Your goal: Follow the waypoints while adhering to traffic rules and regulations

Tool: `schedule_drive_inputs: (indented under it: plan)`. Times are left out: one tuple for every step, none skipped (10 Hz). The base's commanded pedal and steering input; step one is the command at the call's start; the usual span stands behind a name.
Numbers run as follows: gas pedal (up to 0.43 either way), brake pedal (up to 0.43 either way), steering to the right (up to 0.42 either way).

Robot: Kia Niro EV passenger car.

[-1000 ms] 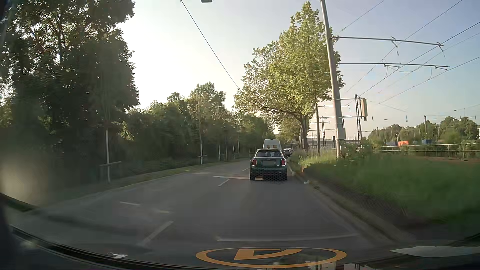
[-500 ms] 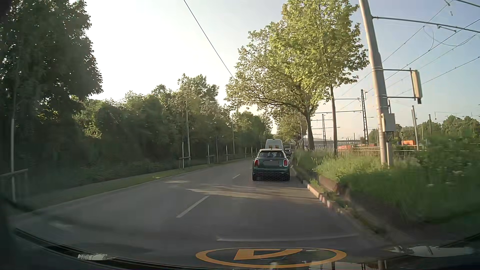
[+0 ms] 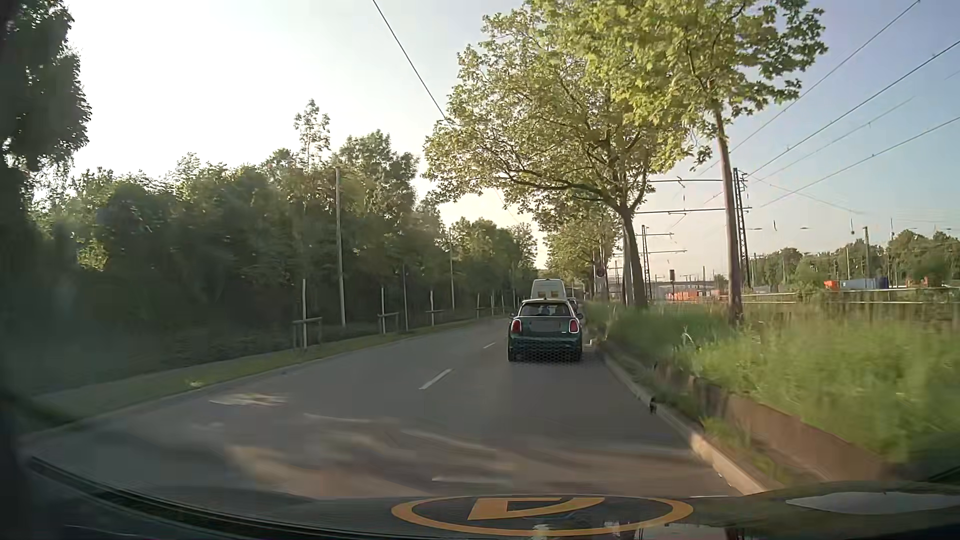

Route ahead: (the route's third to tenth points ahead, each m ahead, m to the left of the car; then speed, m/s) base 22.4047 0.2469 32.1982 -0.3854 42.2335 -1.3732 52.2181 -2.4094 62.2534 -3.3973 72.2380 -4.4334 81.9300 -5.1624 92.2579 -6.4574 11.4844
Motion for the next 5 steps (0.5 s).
schedule_drive_inputs:
  plan:
    - [0.157,0.0,0.012]
    - [0.157,0.0,0.013]
    - [0.169,0.0,0.013]
    - [0.169,0.0,0.013]
    - [0.169,0.0,0.013]
